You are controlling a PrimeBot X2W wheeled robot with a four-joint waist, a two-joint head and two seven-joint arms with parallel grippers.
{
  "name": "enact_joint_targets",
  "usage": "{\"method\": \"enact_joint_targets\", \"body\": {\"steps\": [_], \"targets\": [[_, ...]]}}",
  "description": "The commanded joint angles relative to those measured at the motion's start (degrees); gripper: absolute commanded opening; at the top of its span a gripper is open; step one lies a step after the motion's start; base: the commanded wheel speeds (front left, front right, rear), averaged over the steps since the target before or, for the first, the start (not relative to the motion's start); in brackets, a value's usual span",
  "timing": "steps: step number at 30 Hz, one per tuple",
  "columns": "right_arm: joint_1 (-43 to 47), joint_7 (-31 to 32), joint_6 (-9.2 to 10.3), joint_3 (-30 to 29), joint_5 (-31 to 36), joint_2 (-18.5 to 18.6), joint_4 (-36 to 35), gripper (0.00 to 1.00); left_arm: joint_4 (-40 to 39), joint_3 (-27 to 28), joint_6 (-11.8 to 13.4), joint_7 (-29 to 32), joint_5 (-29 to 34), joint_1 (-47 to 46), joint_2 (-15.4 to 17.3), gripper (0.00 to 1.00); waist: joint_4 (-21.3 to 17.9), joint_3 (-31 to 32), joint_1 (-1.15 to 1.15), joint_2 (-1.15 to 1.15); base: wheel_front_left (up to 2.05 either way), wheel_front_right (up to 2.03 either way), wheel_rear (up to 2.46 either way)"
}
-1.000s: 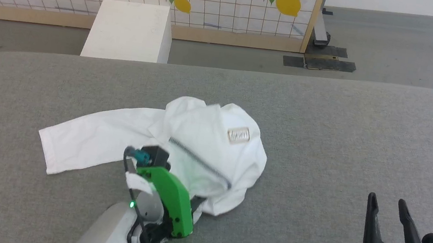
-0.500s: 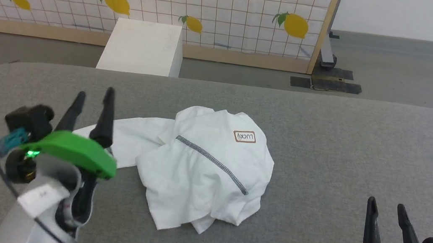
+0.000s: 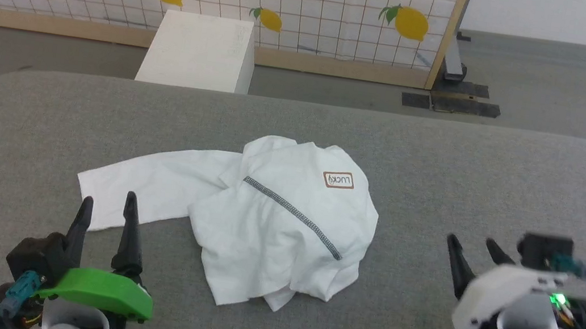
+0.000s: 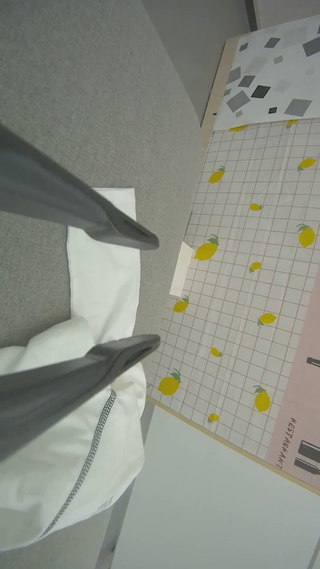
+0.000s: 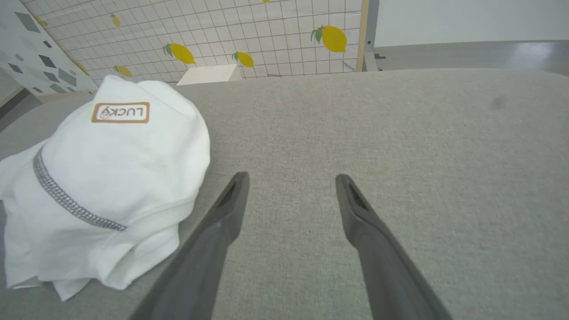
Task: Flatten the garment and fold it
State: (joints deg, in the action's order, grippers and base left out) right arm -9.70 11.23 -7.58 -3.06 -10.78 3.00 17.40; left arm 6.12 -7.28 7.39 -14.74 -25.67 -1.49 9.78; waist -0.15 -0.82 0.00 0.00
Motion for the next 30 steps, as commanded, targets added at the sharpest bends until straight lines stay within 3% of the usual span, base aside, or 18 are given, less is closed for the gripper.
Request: {"method": "enact_joint_targets", "body": {"steps": [1,10,19,20,21,22,27,30], "targets": [[-4.4,3.4,0.09,1.6,0.6,-0.1,0.8,1.0,-0.7,0.4,-0.6,-0.2,0.9,0.7,-0.7,1.0,0.4,-2.6,0.0,0.0,0.0,0.0,0.0],[-22.2,22.1,0.09,13.4,4.3,-0.1,12.6,1.0,-1.0,1.4,-3.6,-0.3,2.6,-3.2,-3.2,1.0,4.1,-11.0,0.0,0.0,0.0,0.0,0.0],[-24.7,24.8,0.09,24.0,1.3,-0.1,20.2,1.0,0.6,1.1,-6.3,-0.3,4.9,-6.7,-4.8,1.0,6.7,-14.3,0.0,0.0,0.0,0.0,0.0],[-24.8,24.0,0.09,24.3,0.8,-0.1,20.5,0.5,0.7,1.3,-6.5,-0.3,5.1,-6.7,-5.0,1.0,6.6,-14.2,0.0,0.0,0.0,0.0,0.0],[-25.1,22.8,0.09,24.4,0.7,-0.1,20.4,0.11,0.9,1.4,-6.6,-0.3,5.3,-6.7,-5.1,1.0,6.5,-14.2,0.0,0.0,0.0,0.0,0.0],[-25.3,21.5,0.09,24.7,0.6,-0.1,20.5,0.0,1.1,1.5,-6.7,-0.3,5.4,-6.6,-5.3,1.0,6.3,-13.9,0.0,0.0,0.0,0.0,0.0],[-25.6,15.0,0.09,21.5,-1.0,1.0,18.8,0.0,1.9,2.4,-7.2,-0.3,6.0,-6.1,-5.8,1.0,4.5,-11.8,0.0,0.0,0.0,0.0,0.0],[-24.7,10.3,0.09,15.9,-1.6,3.5,15.3,0.0,2.0,2.9,-7.3,-0.3,6.3,-5.3,-6.0,1.0,2.8,-9.9,0.0,0.0,0.0,0.0,0.0]]}}
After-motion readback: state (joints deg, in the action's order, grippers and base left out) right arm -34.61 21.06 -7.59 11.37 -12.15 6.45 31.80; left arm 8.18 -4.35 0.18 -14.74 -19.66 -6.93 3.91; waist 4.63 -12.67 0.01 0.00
